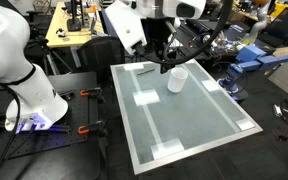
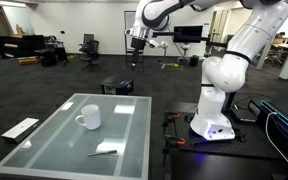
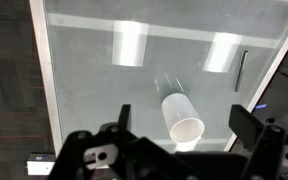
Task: Put the pen in the mug
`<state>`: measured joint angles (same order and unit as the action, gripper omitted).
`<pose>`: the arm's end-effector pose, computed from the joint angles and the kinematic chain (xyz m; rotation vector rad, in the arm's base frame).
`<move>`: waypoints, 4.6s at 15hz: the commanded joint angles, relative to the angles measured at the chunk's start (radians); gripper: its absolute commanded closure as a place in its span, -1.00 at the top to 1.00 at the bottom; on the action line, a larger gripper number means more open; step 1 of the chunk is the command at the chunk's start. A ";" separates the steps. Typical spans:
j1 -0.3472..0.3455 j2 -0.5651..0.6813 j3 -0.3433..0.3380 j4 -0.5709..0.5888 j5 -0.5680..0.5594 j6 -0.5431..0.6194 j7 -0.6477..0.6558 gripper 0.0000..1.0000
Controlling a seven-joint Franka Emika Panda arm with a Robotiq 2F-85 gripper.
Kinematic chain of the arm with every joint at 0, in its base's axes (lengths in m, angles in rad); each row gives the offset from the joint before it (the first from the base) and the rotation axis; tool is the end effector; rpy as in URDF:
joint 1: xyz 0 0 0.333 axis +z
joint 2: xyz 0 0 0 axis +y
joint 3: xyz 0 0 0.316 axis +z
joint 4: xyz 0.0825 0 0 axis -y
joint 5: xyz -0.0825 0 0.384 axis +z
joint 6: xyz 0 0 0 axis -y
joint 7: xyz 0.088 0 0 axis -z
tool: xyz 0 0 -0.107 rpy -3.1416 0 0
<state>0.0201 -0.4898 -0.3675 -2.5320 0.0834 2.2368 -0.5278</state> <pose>0.3896 -0.1419 0.4490 -2.9572 -0.2370 -0.3663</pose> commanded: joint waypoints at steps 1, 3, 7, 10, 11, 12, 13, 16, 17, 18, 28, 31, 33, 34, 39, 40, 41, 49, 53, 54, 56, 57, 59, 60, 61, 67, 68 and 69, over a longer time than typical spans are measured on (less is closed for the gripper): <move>-0.025 0.004 0.024 0.002 0.015 -0.004 -0.011 1.00; -0.025 0.004 0.024 0.002 0.015 -0.004 -0.011 1.00; -0.021 0.005 0.036 0.005 0.015 0.000 -0.008 1.00; -0.007 0.006 0.072 0.010 0.011 0.008 0.002 1.00; -0.001 0.006 0.089 0.013 0.010 0.009 0.006 1.00; 0.006 0.007 0.107 0.014 0.008 0.010 0.009 1.00; 0.014 0.009 0.124 0.015 0.008 0.012 0.010 1.00; 0.045 0.016 0.181 0.016 0.007 0.016 0.014 1.00; 0.057 0.018 0.201 0.016 0.008 0.018 0.018 1.00; 0.069 0.022 0.216 0.016 0.009 0.021 0.016 1.00; 0.183 0.134 0.350 0.022 0.039 0.132 0.066 1.00; 0.190 0.209 0.399 0.026 0.024 0.200 0.131 1.00; 0.189 0.269 0.434 0.034 0.010 0.242 0.182 1.00; 0.190 0.301 0.448 0.039 0.010 0.265 0.202 1.00; 0.193 0.470 0.487 0.086 0.044 0.384 0.221 1.00; 0.190 0.507 0.492 0.099 0.054 0.405 0.214 1.00; 0.186 0.539 0.499 0.112 0.055 0.424 0.218 1.00; 0.154 0.697 0.549 0.173 0.027 0.454 0.236 1.00; 0.150 0.753 0.557 0.210 0.023 0.456 0.241 1.00; 0.149 0.753 0.557 0.212 0.023 0.456 0.241 1.00; 0.149 0.753 0.557 0.213 0.024 0.456 0.241 1.00; 0.149 0.753 0.557 0.213 0.024 0.456 0.241 1.00; 0.152 0.768 0.547 0.218 -0.006 0.455 0.256 1.00; 0.152 0.778 0.543 0.223 -0.020 0.458 0.259 1.00; 0.157 0.790 0.536 0.228 -0.043 0.460 0.270 1.00; 0.171 0.858 0.518 0.270 -0.151 0.468 0.341 1.00; 0.172 0.872 0.519 0.283 -0.161 0.468 0.346 1.00; 0.175 0.884 0.517 0.295 -0.168 0.465 0.352 1.00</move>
<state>0.1877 0.3502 0.1559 -2.2847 -0.0423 2.6946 -0.2237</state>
